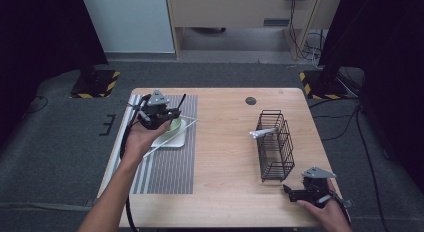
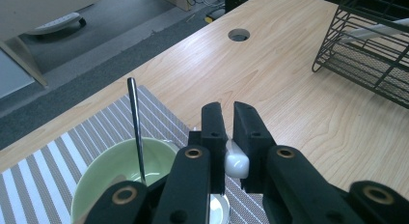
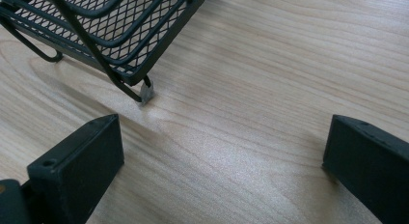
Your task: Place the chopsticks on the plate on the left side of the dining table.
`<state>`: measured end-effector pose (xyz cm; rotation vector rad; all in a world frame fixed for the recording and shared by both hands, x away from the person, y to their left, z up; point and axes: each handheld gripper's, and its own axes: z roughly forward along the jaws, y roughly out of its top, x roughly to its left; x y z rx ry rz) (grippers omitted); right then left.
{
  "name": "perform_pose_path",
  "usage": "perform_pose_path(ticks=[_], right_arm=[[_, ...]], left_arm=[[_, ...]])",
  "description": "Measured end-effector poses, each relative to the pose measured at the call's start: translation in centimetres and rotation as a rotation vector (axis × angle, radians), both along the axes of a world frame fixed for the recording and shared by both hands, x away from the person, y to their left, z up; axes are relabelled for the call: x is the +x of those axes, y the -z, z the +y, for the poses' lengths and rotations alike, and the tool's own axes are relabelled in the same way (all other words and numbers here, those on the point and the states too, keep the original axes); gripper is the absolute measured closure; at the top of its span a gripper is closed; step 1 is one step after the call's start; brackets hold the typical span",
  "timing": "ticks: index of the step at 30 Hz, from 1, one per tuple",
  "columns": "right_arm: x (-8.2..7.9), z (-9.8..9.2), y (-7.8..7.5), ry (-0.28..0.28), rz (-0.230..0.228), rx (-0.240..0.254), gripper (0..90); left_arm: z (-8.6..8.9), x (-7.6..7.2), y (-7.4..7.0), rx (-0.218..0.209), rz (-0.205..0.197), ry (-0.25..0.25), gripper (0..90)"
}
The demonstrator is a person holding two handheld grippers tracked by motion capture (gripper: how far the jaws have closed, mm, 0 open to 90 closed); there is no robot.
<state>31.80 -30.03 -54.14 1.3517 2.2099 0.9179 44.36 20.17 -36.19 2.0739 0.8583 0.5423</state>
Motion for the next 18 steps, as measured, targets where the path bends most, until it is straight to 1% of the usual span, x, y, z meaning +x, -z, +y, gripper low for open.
perform_pose_path(ticks=[5,8,13,18], right_arm=[[0.0,0.0,0.0,0.001,0.000,-0.001,0.6],[0.0,0.0,0.0,0.001,0.000,-0.001,0.6],[0.0,0.0,0.0,0.002,-0.002,-0.001,0.7],[-0.1,0.0,0.0,0.006,-0.003,0.000,0.8]], left_arm=[[0.5,-0.5,0.3,-0.007,-0.004,-0.013,83.1],[0.6,-0.8,0.3,-0.011,-0.014,-0.020,83.1],[0.9,-1.2,1.0,-0.006,-0.007,-0.037,83.1],[1.0,-1.6,1.5,-0.001,-0.016,-0.050,83.1]])
